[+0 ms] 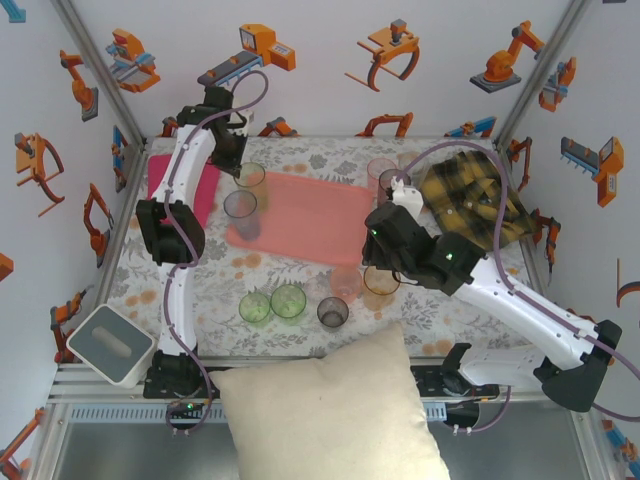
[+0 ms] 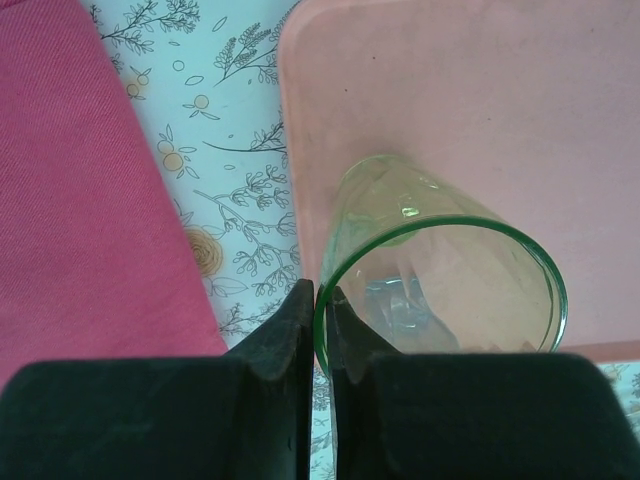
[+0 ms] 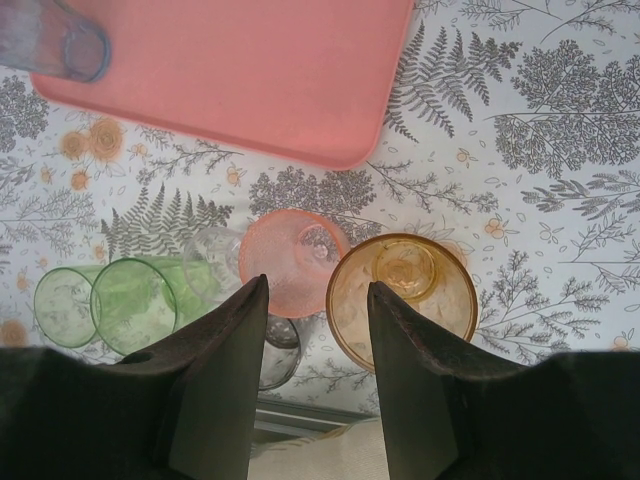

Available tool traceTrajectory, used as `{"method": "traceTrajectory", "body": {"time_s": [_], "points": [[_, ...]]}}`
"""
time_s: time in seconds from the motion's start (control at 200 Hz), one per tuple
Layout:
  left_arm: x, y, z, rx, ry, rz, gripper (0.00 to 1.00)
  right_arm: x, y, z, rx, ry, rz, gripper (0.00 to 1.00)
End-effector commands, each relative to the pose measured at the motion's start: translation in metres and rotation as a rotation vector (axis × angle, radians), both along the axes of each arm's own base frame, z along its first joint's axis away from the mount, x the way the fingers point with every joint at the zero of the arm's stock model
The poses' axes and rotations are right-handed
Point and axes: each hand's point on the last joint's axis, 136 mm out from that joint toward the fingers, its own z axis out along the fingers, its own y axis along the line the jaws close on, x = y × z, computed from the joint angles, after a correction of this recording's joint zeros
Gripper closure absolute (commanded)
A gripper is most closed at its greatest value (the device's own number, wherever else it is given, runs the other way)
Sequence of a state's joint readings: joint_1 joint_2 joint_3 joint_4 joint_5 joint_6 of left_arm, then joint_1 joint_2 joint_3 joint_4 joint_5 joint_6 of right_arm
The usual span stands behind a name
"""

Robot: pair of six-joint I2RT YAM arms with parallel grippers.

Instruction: Place the glasses into the tray

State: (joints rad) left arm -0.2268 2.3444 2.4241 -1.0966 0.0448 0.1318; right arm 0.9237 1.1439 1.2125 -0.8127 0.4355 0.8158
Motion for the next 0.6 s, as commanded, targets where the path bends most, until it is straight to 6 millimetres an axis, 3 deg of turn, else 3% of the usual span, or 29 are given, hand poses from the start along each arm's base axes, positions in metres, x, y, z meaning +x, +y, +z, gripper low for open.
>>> {"method": "traceTrajectory", "body": {"time_s": [0.0, 0.11, 0.335, 0.591], "points": [[-0.014, 0.006, 0.013, 0.015, 0.014, -0.002, 0.83, 0.000, 0.001, 0.003, 0.021, -0.016, -0.012, 0.56], [-0.014, 0.006, 0.013, 0.007, 0.017, -0.004, 0.72, 0.000, 0.001, 0.003, 0.022, -0.016, -0.012, 0.56], [-0.014, 0.006, 0.021, 0.004, -0.003, -0.003, 0.60, 0.001, 0.001, 0.005, 0.025, -0.024, -0.013, 0.56], [-0.017, 0.010, 0.056, 0.011, -0.076, -0.006, 0.47, 0.001, 0.000, 0.005, 0.027, -0.027, -0.015, 0.56]]}}
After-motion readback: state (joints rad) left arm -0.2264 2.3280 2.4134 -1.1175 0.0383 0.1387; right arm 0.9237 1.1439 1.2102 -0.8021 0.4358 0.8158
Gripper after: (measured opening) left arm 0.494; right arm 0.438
